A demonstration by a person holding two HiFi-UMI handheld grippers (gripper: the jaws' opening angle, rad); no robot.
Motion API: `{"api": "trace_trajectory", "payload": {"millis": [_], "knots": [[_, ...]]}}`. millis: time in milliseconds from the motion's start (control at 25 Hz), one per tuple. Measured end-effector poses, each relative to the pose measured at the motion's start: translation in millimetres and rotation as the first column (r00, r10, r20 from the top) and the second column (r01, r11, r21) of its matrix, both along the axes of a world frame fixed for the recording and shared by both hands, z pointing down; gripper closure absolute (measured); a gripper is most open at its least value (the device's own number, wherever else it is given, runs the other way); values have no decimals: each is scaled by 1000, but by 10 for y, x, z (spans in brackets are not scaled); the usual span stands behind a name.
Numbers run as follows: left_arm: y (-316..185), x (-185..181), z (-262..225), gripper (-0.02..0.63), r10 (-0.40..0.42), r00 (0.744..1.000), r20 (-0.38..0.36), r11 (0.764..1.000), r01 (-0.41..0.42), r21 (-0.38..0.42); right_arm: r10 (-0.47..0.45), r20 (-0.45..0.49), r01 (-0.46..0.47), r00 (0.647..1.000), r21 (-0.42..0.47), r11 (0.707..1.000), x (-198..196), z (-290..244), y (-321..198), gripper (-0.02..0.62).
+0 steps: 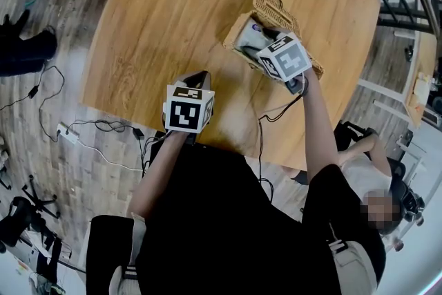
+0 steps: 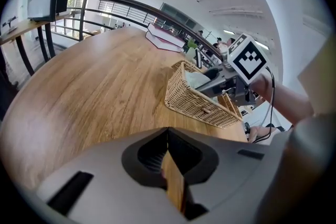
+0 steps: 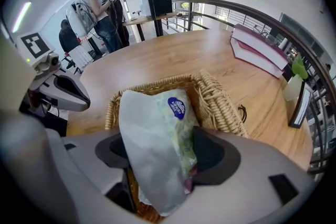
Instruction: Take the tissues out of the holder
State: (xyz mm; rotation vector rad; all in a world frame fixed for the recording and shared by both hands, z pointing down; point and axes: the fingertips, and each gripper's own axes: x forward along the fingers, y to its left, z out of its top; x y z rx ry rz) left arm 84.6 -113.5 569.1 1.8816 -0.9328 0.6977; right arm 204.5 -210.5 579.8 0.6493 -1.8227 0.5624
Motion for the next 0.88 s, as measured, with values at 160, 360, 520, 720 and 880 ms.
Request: {"api": "trace_trajectory", "payload": {"millis": [160,360,520,720,880], "knots": [[9,2,18,594,2,1000,1,1000,-2,-3,-3,-2,3,1000,-19,1000,-2,16,15,266],[-10,0,13,594,7,1000,2,1000,-7,-7,-16,-19,16,1000,-35,999,-26,2,-4,300],[-1,6,16,594,13,1000,2,1000,-13,-6,-18,-18,18,1000,-22,1000,-22,-32,18,352],[-2,20,-9,594,19,1000,3,1000,-19,0,-25,-12,25,1000,16,1000,5,-15,33,403],[5,40,-33,594,26,1000,0,1000,-26,5,-21,-31,22,999,31,999,26,-69,56,424]]}}
